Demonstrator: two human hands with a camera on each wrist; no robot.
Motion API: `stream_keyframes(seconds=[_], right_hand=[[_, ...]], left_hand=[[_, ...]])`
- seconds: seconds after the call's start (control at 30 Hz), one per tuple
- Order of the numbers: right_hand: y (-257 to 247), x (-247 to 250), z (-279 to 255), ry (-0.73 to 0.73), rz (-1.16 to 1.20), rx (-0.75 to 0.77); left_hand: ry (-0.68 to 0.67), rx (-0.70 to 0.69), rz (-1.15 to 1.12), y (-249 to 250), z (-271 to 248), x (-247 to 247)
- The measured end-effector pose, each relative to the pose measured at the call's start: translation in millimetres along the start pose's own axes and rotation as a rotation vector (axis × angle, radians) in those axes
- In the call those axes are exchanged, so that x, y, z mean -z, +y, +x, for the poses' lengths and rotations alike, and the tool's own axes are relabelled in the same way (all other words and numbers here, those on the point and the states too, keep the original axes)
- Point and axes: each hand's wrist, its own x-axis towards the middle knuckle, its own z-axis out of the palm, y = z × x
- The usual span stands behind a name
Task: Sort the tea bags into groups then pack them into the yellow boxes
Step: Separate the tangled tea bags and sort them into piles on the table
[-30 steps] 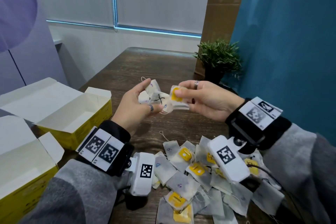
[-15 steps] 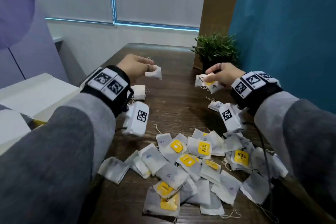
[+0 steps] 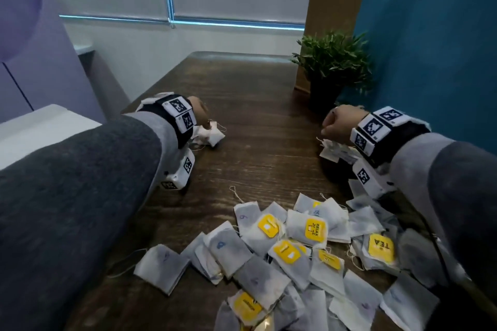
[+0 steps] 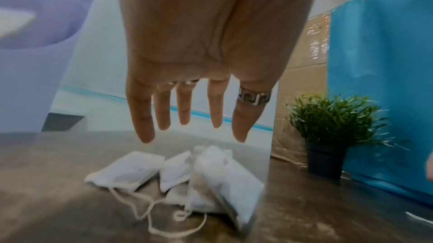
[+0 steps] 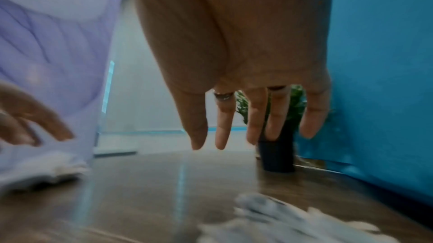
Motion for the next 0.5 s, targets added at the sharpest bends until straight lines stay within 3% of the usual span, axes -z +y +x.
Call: stream_keyframes(seconds=[0.07, 0.17, 0.27, 0.4, 0.5], right_hand=[[-28.9, 6.5, -15.1, -0.091, 0.054, 0.172], [-72.8, 7.7, -52.8, -0.390, 0.139, 0.396], [-105.7, 0.5, -98.7, -0.641, 0.136, 0.531], [-130.7, -6.8, -143.3, -0.717, 0.121, 0.622], [-140.9, -17.0, -159.5, -0.685, 0.047, 0.659]], left_hand=[[0.012, -0.053, 0.041, 9.2, -13.1, 8.2], [0.011, -0.125, 0.065, 17.3, -36.6, 16.0], [-0.089, -0.153, 0.006, 20.6, -68.5, 18.0], [-0.281, -0.162, 0.144, 20.8, -115.3, 10.8], [-0.362, -0.218, 0.315, 20.0, -141.1, 1.3]])
